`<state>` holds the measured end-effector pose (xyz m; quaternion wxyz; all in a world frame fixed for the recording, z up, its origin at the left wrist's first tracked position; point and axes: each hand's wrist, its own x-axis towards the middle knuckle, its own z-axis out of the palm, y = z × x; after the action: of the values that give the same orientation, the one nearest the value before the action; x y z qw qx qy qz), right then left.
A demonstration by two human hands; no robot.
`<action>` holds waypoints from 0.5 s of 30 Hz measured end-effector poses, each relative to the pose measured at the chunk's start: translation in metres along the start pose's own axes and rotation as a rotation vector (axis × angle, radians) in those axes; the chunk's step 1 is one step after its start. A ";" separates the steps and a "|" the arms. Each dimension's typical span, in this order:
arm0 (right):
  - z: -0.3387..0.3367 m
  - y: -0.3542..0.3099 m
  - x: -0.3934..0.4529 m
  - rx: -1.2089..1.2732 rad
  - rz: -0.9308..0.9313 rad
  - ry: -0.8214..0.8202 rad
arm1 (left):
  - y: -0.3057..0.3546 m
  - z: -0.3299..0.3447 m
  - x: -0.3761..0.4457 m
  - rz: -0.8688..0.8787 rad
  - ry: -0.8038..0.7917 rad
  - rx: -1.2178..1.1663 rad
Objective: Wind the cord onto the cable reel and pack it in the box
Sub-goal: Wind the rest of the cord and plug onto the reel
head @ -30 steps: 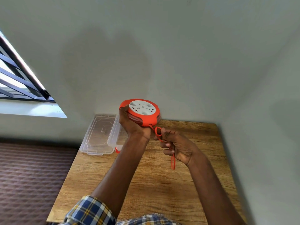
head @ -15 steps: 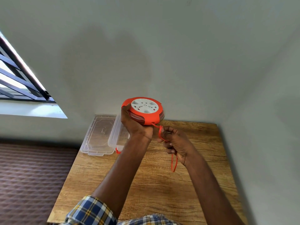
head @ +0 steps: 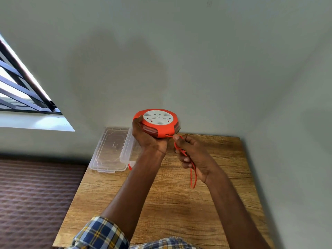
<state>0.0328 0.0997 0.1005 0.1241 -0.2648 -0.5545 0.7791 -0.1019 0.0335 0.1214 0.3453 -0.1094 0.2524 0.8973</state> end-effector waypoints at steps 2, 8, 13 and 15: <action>-0.004 0.000 0.000 -0.037 -0.034 0.012 | 0.002 -0.002 0.002 -0.004 -0.001 0.001; -0.020 0.001 -0.006 -0.229 -0.185 -0.015 | 0.009 -0.004 0.007 0.057 0.007 -0.026; -0.018 -0.002 -0.009 -0.377 -0.380 0.127 | 0.014 -0.008 0.009 0.050 0.002 -0.032; -0.019 -0.003 -0.011 -0.412 -0.422 0.267 | 0.020 -0.010 0.011 0.028 -0.005 -0.082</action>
<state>0.0522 0.1109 0.1012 0.2984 -0.2635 -0.7220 0.5658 -0.1229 0.0220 0.1163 0.3284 -0.1176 0.2162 0.9119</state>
